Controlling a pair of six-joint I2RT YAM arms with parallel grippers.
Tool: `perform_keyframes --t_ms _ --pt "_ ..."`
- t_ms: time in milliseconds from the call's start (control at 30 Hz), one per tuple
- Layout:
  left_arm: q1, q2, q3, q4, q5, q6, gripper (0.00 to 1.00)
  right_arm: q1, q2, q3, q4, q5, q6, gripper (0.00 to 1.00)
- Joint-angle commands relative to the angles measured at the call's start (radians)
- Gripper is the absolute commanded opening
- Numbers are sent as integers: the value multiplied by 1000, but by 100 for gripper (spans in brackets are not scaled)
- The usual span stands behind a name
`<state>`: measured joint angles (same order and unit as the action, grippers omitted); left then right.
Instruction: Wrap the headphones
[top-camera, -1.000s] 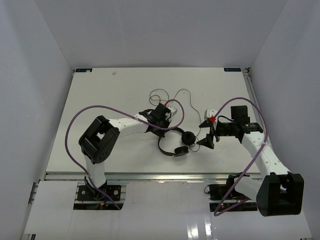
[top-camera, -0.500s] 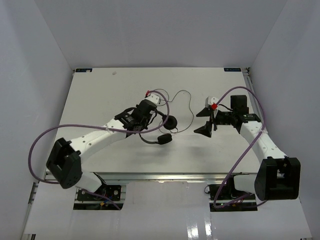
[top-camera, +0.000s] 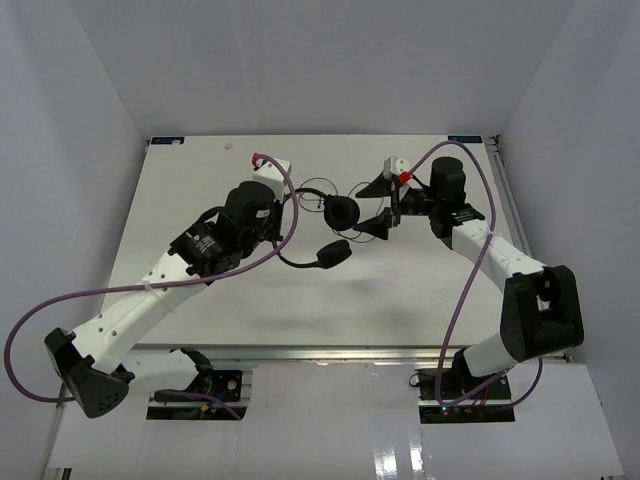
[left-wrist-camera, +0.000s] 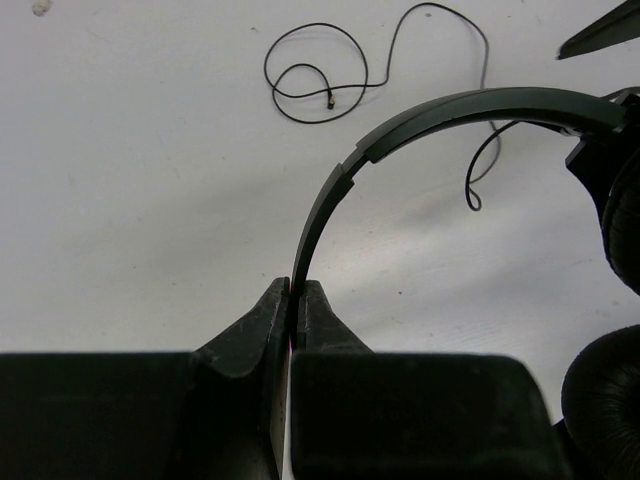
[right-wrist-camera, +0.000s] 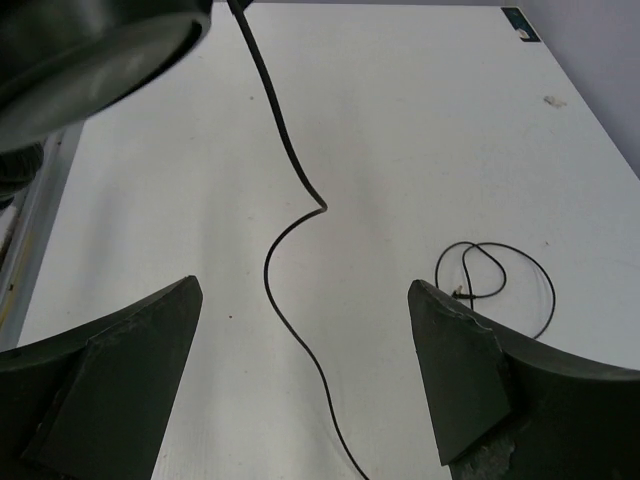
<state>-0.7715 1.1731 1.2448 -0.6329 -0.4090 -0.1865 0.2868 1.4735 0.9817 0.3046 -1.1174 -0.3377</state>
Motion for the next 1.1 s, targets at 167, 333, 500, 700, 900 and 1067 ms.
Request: perform_keyframes --t_ms 167,333,500,700,900,1067 --pt "6 3 268 -70 151 -109 0 107 246 84 616 -270 451 90" --pt "9 46 393 -104 100 -151 0 146 391 -16 1382 -221 1043 97" --pt "49 97 482 -65 71 -174 0 149 481 -87 1581 -238 1219 60" --pt "266 191 582 -5 239 -237 0 144 295 -246 1274 -183 998 38" --pt "391 262 617 51 360 -275 0 211 -2 -190 119 113 74 11" --pt "474 337 633 89 381 -346 0 340 -107 -199 -89 411 -114 8"
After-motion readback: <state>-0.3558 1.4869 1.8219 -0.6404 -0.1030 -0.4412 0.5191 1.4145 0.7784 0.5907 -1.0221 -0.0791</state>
